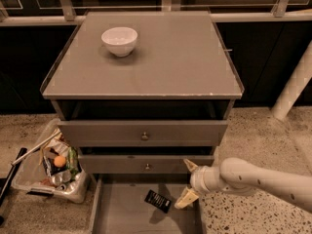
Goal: Pick rxbar chocolate from bottom drawer and place on counter
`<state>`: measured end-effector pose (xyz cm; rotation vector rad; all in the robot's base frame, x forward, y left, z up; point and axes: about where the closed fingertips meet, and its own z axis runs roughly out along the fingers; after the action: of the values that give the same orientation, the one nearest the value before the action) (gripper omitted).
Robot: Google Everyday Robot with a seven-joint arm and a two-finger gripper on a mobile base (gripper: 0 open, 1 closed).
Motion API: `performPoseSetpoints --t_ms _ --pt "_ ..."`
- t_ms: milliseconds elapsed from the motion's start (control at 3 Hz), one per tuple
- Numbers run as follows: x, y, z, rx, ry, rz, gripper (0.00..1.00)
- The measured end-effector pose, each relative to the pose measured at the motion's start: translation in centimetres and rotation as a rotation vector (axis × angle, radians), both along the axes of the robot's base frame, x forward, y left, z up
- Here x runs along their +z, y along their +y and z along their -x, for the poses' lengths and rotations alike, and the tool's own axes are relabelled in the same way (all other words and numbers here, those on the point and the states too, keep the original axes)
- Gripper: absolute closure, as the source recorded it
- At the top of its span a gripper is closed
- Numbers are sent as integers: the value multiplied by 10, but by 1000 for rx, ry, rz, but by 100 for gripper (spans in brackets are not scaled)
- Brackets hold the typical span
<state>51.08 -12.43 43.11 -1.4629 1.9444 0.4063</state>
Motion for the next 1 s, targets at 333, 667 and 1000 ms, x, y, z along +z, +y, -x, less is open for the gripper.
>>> performPoseSetpoints --t_ms 333,667,1000 --pt "-34 -1 -2 -28 49 11 0" --pt "-71 -3 -3 -46 80 5 0" --pt "-102 -3 -3 -55 86 -11 0"
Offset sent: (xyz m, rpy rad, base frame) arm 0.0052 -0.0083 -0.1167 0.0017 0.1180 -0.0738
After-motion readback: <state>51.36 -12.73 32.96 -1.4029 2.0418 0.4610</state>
